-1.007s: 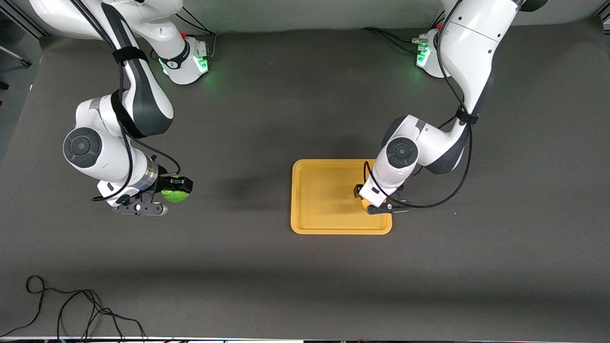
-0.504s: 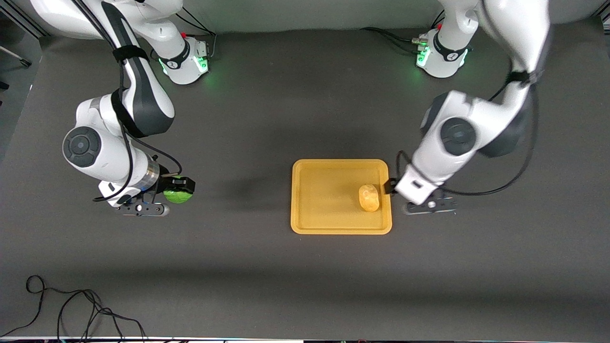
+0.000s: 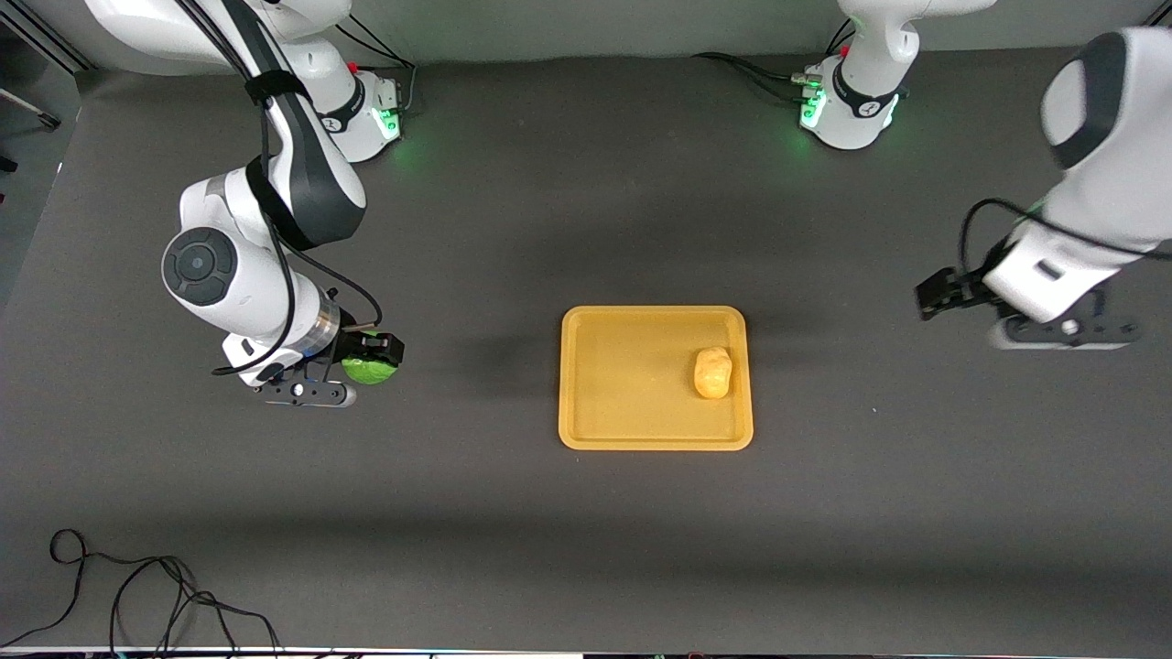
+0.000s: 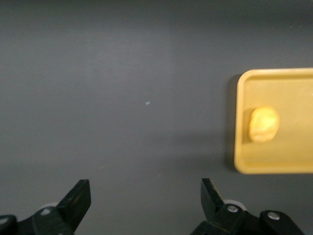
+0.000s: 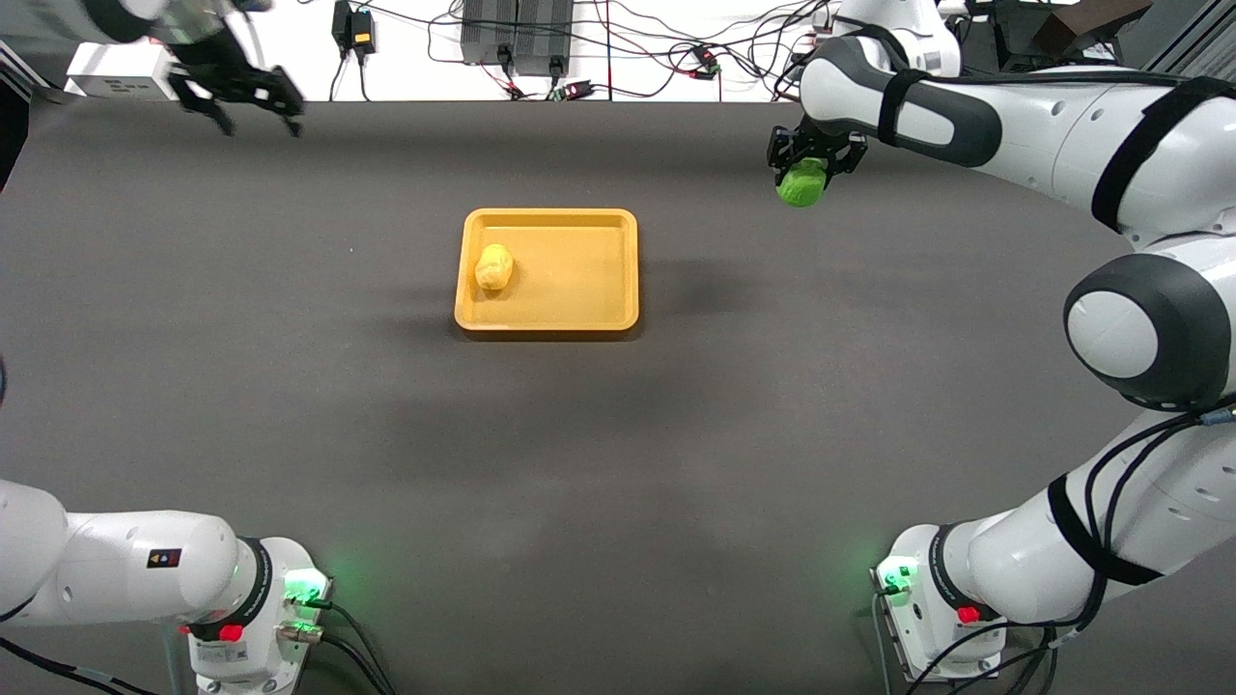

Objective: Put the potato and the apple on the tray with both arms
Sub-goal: 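Carry the apple with the right gripper over the tray while the left gripper withdraws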

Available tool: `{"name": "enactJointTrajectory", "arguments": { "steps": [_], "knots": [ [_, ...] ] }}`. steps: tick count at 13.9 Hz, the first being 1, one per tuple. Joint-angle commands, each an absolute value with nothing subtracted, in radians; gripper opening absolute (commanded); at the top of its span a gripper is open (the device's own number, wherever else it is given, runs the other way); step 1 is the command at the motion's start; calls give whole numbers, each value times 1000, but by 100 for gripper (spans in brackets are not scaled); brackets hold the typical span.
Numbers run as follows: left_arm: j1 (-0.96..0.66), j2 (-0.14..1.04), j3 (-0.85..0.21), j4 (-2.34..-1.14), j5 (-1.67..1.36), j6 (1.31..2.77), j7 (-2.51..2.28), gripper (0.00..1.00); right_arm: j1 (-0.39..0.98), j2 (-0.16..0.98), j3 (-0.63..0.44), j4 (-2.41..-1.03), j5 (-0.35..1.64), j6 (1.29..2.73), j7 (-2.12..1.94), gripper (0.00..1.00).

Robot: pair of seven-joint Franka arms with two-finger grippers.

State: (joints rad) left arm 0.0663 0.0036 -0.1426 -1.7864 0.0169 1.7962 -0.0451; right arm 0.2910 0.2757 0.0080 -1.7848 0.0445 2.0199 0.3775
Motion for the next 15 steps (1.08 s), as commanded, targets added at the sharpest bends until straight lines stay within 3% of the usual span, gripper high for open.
{"name": "enactJointTrajectory", "arguments": {
  "steps": [1, 7, 12, 15],
  "knots": [
    [132, -70, -147, -1819, 5, 1744, 58, 100, 333, 282, 2, -1764, 57, 2002, 411, 26],
    [155, -127, -149, -1819, 15, 1730, 54, 100, 442, 380, 3, -1622, 92, 2026, 588, 26],
    [155, -138, -149, -1790, 15, 1692, 58, 100, 636, 670, -2, -1300, 75, 2031, 945, 24],
    [155, -124, -149, -1801, 32, 1710, 60, 100, 695, 825, -2, -1203, 77, 2172, 988, 24]
  ]
}}
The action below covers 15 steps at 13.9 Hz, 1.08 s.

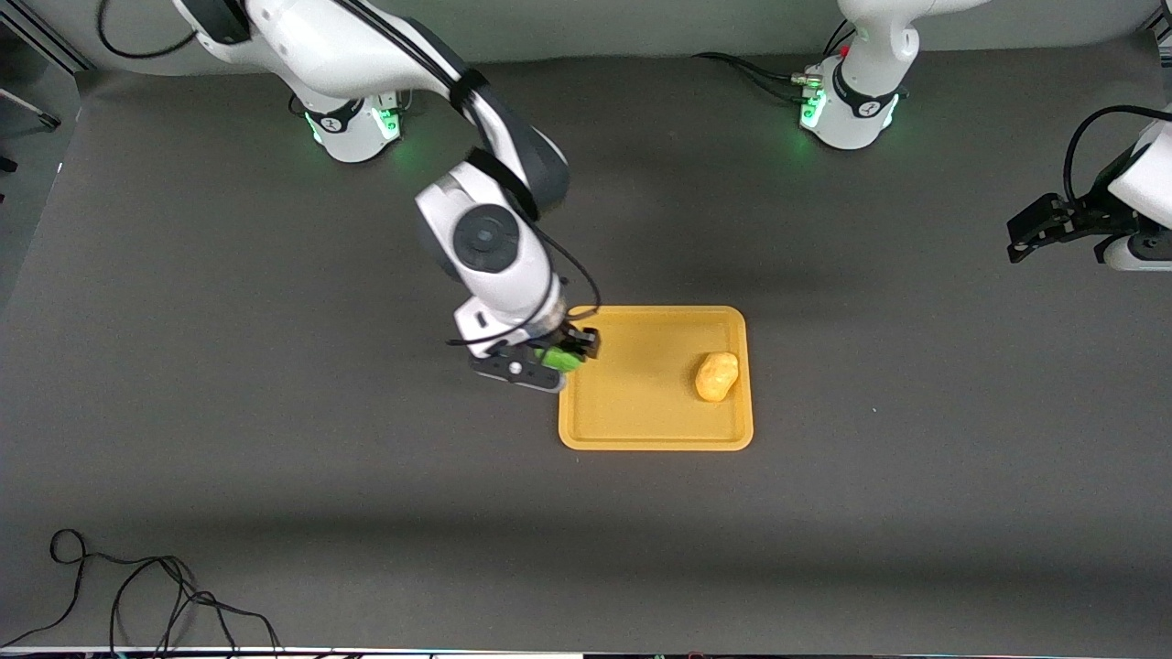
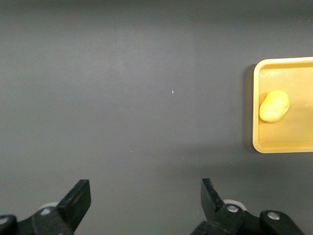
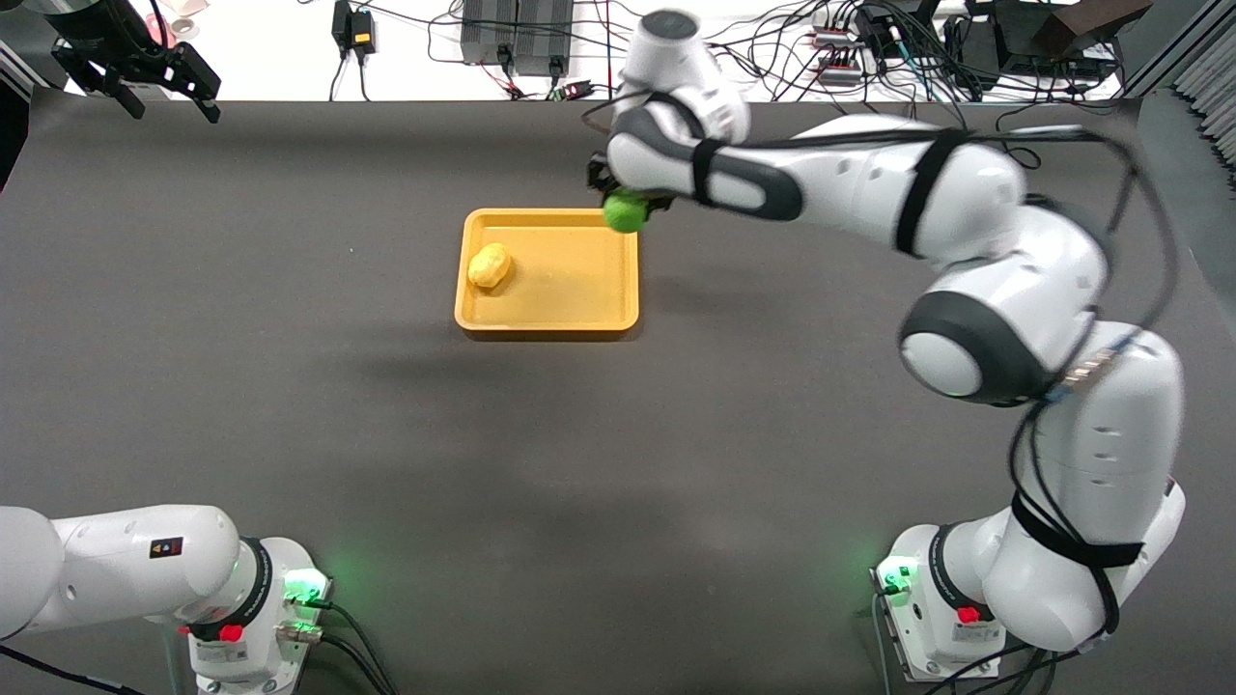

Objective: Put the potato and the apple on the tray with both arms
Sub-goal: 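Carry the apple with the right gripper over the tray while the left gripper withdraws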

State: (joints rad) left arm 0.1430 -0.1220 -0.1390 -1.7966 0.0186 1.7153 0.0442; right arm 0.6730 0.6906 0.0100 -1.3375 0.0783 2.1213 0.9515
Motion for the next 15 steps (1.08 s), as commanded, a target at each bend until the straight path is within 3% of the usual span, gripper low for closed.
{"name": "enactJointTrajectory", "arguments": {
  "steps": [1, 4, 9, 10, 15],
  "knots": [
    [156, -120, -149, -1807, 43, 1716, 61, 100, 707, 865, -2, -1180, 77, 2222, 1000, 24],
    [156, -123, -149, -1805, 43, 1710, 58, 100, 741, 952, -5, -1126, 75, 2289, 1046, 24],
    [155, -143, -152, -1801, 31, 1694, 45, 100, 784, 989, -6, -1127, 34, 2292, 1089, 29],
    [153, -143, -152, -1802, 29, 1694, 44, 100, 784, 992, -5, -1126, 32, 2292, 1123, 34],
    [155, -129, -150, -1822, 31, 1723, 46, 100, 788, 1023, -6, -1134, -21, 2296, 1131, 90]
  ]
}}
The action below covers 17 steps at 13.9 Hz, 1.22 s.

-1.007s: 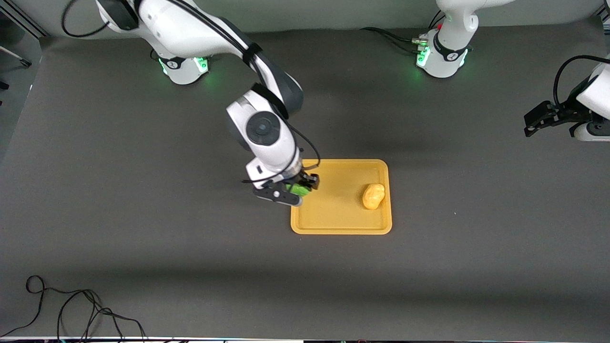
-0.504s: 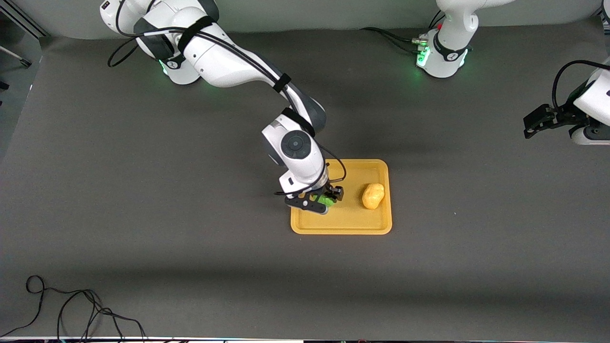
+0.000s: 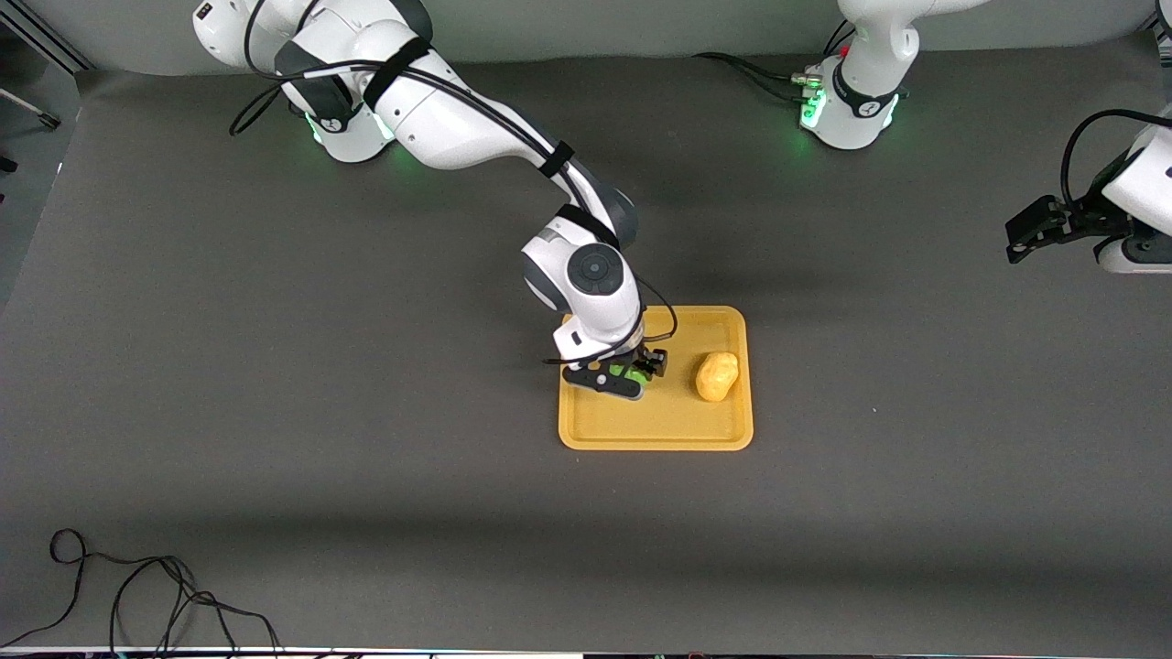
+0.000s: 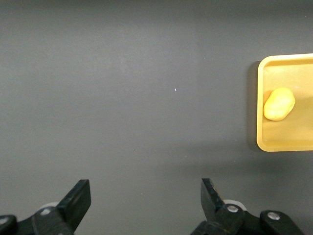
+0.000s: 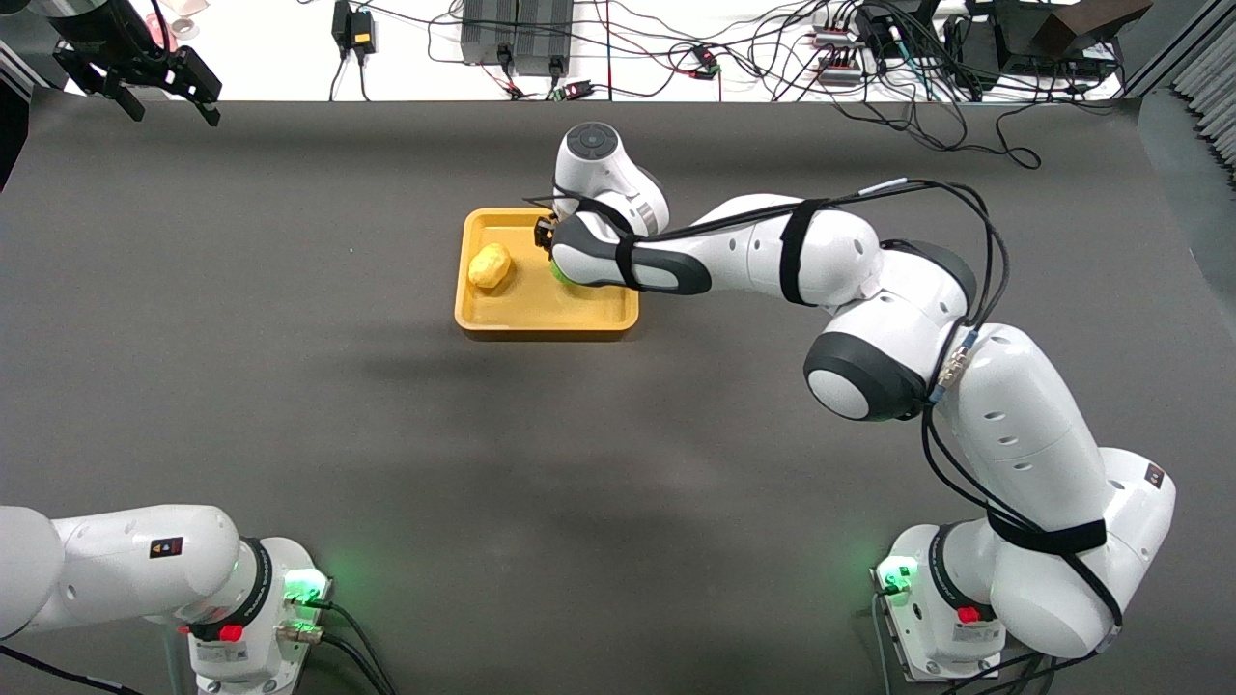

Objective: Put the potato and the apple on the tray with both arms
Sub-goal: 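Carry the apple with the right gripper over the tray while the left gripper withdraws, then lower the apple onto the tray and open the right gripper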

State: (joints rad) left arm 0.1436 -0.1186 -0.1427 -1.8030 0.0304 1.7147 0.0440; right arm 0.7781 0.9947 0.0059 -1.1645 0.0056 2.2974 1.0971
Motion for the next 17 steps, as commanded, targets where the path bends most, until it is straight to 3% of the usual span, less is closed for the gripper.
{"name": "enactJointTrajectory", "arguments": {
  "steps": [1, 6, 7, 11, 14, 17],
  "knots": [
    [155, -129, -150, -1821, 31, 1723, 46, 100, 788, 1016, -6, -1134, -21, 2296, 1129, 100],
    [155, -130, -152, -1825, 31, 1721, 46, 100, 746, 847, -11, -1163, -41, 2154, 1091, 100],
    [155, -130, -150, -1824, 31, 1723, 46, 100, 717, 751, -15, -1243, -41, 2088, 1013, 100],
    [156, -135, -150, -1824, 31, 1723, 46, 100, 598, 444, -23, -1507, -40, 2072, 810, 100],
    [158, -135, -147, -1819, 29, 1723, 46, 100, 561, 316, -90, -1632, -40, 2053, 655, 100],
    [156, -135, -147, -1819, 29, 1723, 46, 100, 532, 256, -140, -1624, -34, 1924, 586, 100]
  ]
}}
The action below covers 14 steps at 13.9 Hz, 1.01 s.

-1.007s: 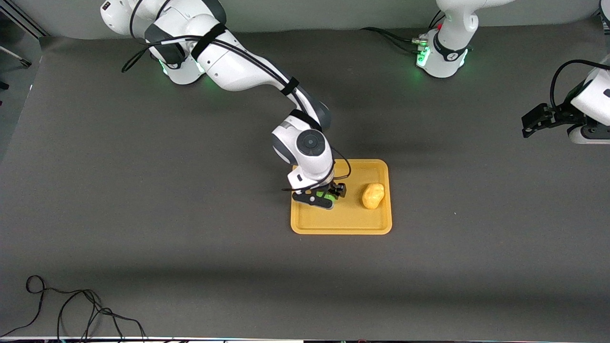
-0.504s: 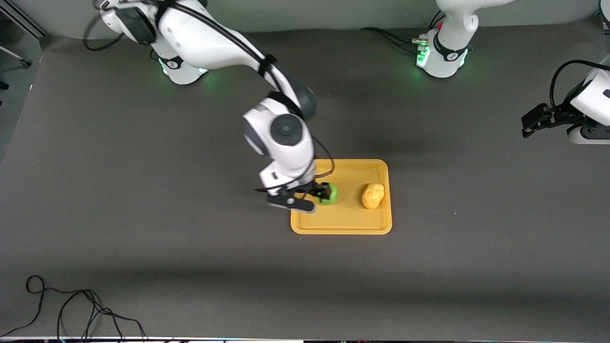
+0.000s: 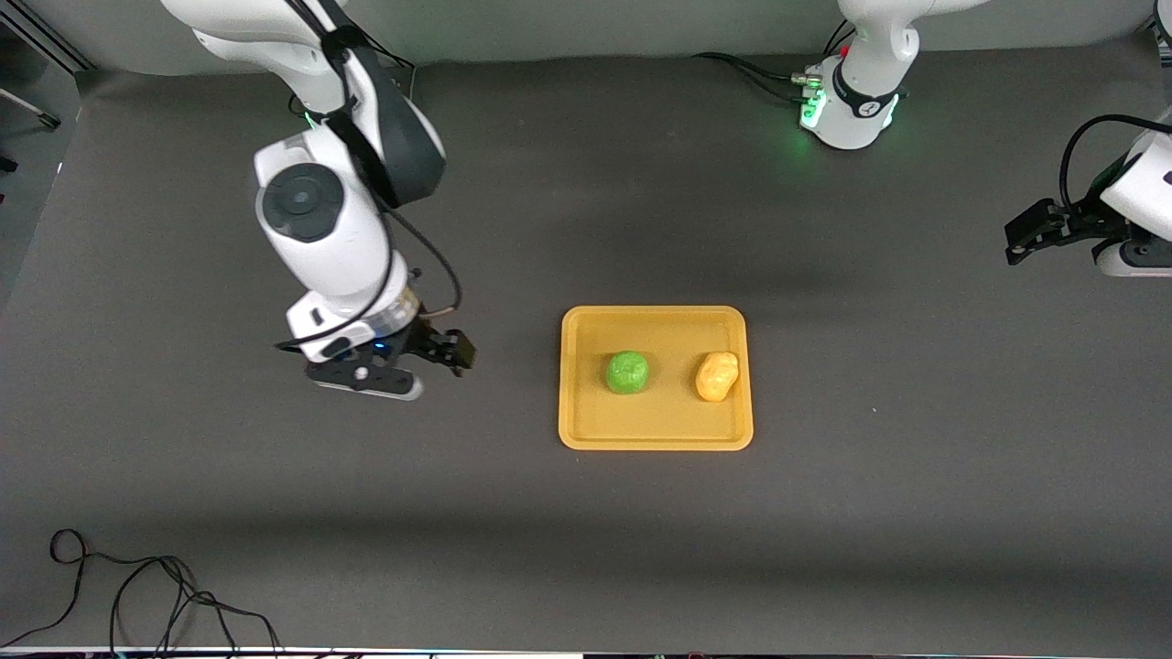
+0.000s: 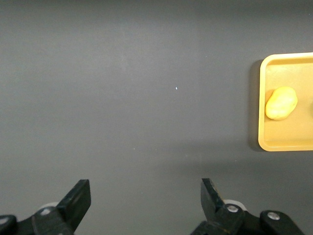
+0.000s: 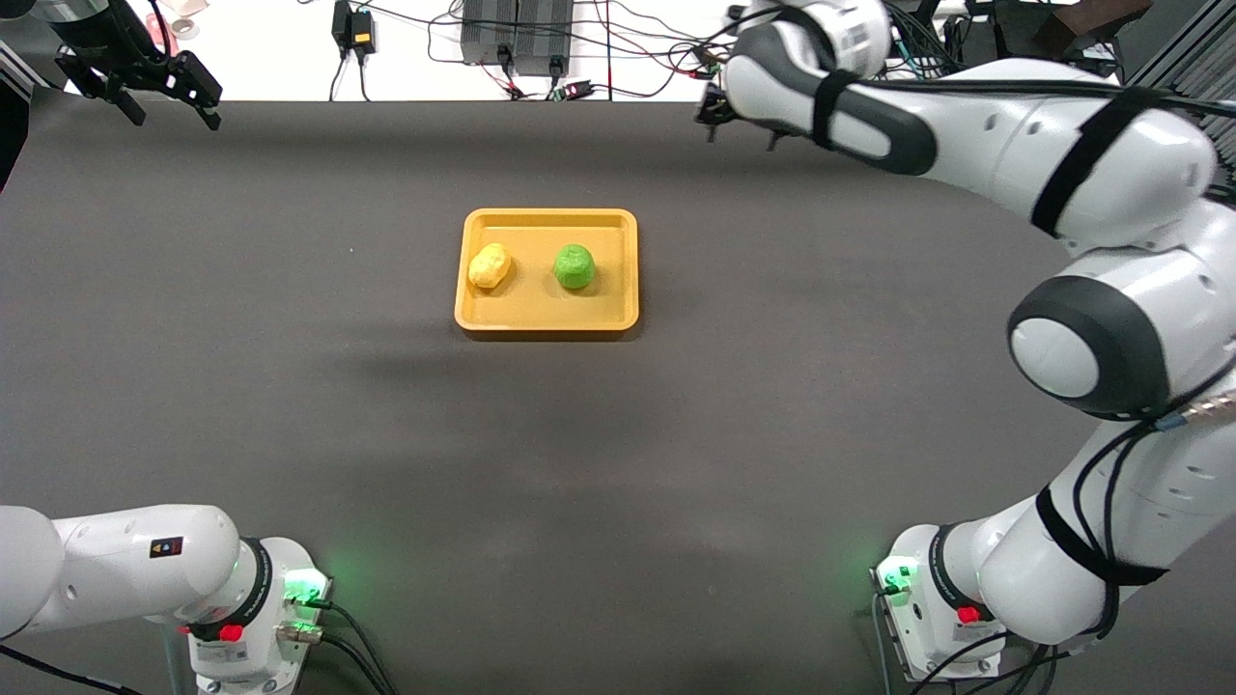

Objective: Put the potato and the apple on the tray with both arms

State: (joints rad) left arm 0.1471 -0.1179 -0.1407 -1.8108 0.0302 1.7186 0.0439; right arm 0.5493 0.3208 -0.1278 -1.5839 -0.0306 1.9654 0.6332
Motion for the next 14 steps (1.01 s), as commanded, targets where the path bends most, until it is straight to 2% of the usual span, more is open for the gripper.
{"name": "enactJointTrajectory", "arguments": {
  "steps": [1, 2, 4, 5, 11, 14],
  "knots": [
    [158, -135, -147, -1819, 29, 1723, 46, 100, 485, 235, -123, -1615, -35, 1889, 584, 100],
    [158, -135, -147, -1819, 29, 1723, 46, 100, 422, 207, -65, -1600, -41, 1831, 583, 100],
    [156, -133, -147, -1821, 29, 1729, 46, 100, 208, 137, 105, -1600, -43, 1757, 537, 100],
    [156, -133, -147, -1822, 29, 1732, 46, 100, 142, 111, 145, -1600, -43, 1735, 478, 100],
    [155, -132, -147, -1825, 29, 1736, 46, 100, -40, -32, 152, -1635, -17, 1638, 298, 100],
    [156, -130, -149, -1825, 29, 1736, 46, 100, -83, -34, 129, -1664, 1, 1640, 186, 100]
  ]
}}
